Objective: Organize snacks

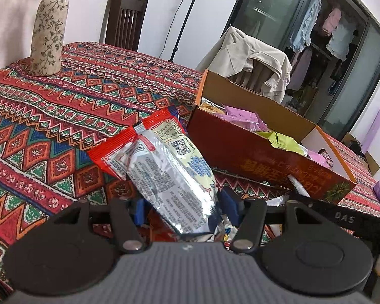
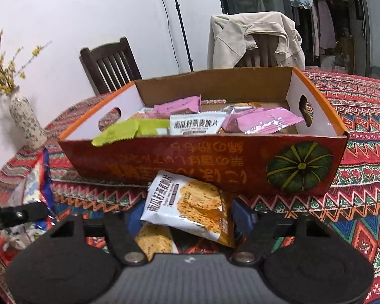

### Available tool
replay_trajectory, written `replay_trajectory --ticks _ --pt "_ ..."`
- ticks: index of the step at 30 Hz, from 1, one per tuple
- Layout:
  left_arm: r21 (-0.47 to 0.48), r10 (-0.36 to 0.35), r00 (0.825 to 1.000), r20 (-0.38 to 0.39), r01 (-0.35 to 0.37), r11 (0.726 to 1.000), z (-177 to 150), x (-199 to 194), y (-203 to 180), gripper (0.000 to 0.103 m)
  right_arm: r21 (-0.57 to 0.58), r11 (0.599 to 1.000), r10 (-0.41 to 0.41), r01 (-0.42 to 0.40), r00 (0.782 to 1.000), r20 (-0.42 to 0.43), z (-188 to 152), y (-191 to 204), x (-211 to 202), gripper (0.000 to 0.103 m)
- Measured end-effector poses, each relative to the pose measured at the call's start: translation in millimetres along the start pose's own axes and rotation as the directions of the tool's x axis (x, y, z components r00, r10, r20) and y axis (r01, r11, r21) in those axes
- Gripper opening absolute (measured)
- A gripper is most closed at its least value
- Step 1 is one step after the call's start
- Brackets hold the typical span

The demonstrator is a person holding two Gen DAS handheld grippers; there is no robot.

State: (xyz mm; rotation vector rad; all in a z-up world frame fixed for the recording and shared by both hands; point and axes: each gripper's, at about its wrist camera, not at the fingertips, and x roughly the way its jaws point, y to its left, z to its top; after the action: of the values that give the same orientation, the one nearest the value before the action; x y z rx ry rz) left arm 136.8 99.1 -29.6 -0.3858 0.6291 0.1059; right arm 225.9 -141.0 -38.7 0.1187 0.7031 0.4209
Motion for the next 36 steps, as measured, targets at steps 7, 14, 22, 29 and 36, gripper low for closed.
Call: replay_trajectory --ticks 7,14,22,29,36 --pt "-0.003 0.004 1.000 0.004 -0.004 1.000 -0.2 -0.7 0.2 0.060 -0.030 1.000 0.007 -0.005 0.999 0.044 -3.5 3.0 -18.0 0.046" --pt "0.000 0.009 1.000 0.008 -0.009 1.000 -0.7 -2.2 -0.7 0.060 -0.050 0.998 -0.027 0.033 0.993 0.119 -0.9 -4.3 -41.0 0.022" --pt "-0.001 0.008 1.000 0.006 -0.008 1.000 -0.7 -1.8 -0.7 0.060 -0.080 0.990 -0.108 0.116 0.989 0.098 5.1 -12.3 -30.1 0.017" --pt "0.010 0.001 1.000 0.008 -0.001 1.000 -0.8 -4.3 -3.6 0.060 -0.110 0.986 -0.114 0.125 0.988 0.100 1.4 -7.9 -25.2 0.011" --pt "0.054 -0.034 0.999 0.042 0.032 0.998 6.8 -24.3 -16.2 0.060 -0.124 0.988 -0.069 0.092 0.982 0.175 3.8 -5.1 -60.2 0.011"
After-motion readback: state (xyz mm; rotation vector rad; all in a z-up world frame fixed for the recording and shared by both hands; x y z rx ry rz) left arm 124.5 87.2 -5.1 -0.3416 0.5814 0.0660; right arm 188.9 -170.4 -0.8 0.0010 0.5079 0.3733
